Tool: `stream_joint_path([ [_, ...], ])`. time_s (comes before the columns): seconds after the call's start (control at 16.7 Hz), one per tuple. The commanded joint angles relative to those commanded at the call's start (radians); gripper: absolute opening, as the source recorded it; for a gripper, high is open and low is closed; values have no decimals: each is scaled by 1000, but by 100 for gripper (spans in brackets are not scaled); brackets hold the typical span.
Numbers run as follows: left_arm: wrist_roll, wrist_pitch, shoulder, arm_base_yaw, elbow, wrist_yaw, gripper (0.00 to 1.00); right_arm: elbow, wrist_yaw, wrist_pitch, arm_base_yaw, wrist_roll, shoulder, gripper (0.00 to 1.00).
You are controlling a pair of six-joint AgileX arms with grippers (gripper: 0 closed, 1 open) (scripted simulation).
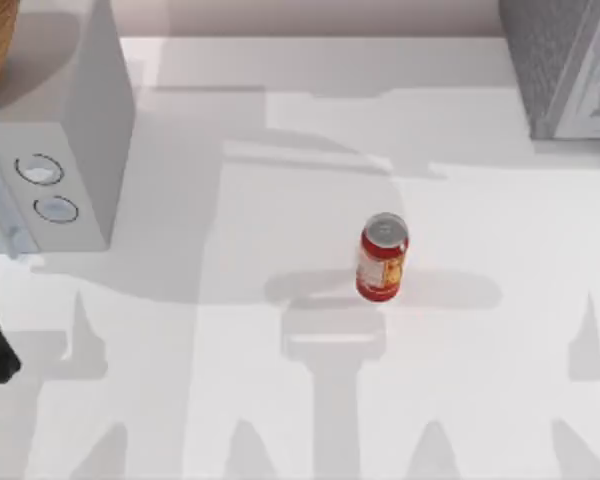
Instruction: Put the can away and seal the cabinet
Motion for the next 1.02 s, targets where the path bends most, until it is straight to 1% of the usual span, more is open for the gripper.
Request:
stream_joint_path([
  [0.24, 0, 0, 0, 0, 0, 0, 100, 10, 11, 24, 13, 1, 26, 100],
  [0.48, 0, 0, 0, 0, 0, 0, 100, 65, 83, 157, 89, 3, 191, 100],
  [0.72, 0, 0, 0, 0, 0, 0, 100, 148, 209, 374, 213, 6, 483, 100],
  [1.02, 0, 0, 0, 0, 0, 0, 100, 277, 417, 723, 412, 8, 973, 100],
])
